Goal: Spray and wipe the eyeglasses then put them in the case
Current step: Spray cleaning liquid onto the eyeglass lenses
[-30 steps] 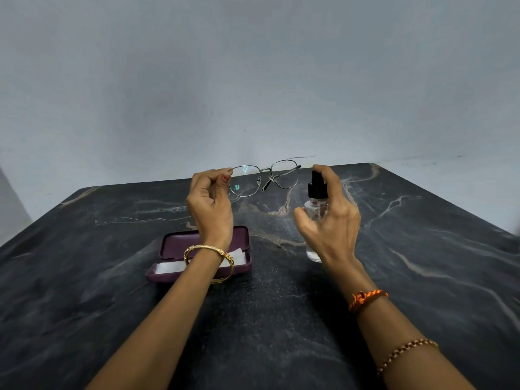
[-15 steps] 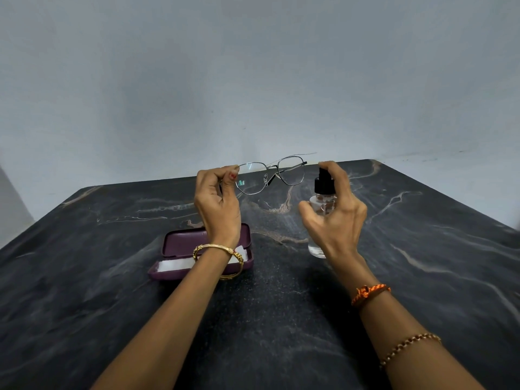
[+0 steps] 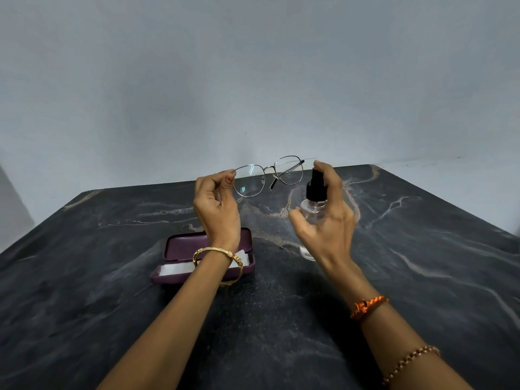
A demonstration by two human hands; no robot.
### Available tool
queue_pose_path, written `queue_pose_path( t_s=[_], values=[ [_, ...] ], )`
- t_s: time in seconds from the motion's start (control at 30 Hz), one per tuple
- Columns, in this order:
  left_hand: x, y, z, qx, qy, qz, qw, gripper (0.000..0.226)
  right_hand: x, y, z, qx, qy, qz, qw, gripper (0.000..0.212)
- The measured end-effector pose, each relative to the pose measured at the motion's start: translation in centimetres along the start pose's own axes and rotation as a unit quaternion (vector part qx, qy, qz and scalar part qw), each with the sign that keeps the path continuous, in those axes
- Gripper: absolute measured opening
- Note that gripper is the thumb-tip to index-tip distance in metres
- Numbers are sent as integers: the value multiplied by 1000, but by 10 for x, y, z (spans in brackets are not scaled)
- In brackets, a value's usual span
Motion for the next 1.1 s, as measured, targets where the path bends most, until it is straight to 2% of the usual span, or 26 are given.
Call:
queue_pose_path(
  t_s=[0.17,0.33,0.57,0.77,0.9,1.1],
  values=[
    [0,-1,2,1,1,-2,1000,11,-14,-9,12,43,4,54,998,66],
    [0,0,0,-2,-4,-5,1000,12,-8,-7,20,61,-33,33,997,59],
    [-2,-2,-2,-10,1,3,1000,9,-5,-7,18,28,-1,11,1000,64],
    [2,-1,2,22,-8,-19,1000,11,4,0,-10,-53,12,-42,998,72],
    [2,0,4,35,-15,-26,999,19,0,1,-35,-89,0,-33,995,79],
    [6,1,6,49,-28,-58,997,20,-4,-1,-54,-116,5,-21,993,76]
  ],
)
Point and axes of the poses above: each hand's wrist, its own y-axis towards the middle knuckle, its own x-axis out of the back of the hand, z = x × y, the point moved 6 cm from there along y, towards the middle knuckle, and after that the axes turned 13 degrees about -x, right-handed, at the moved point
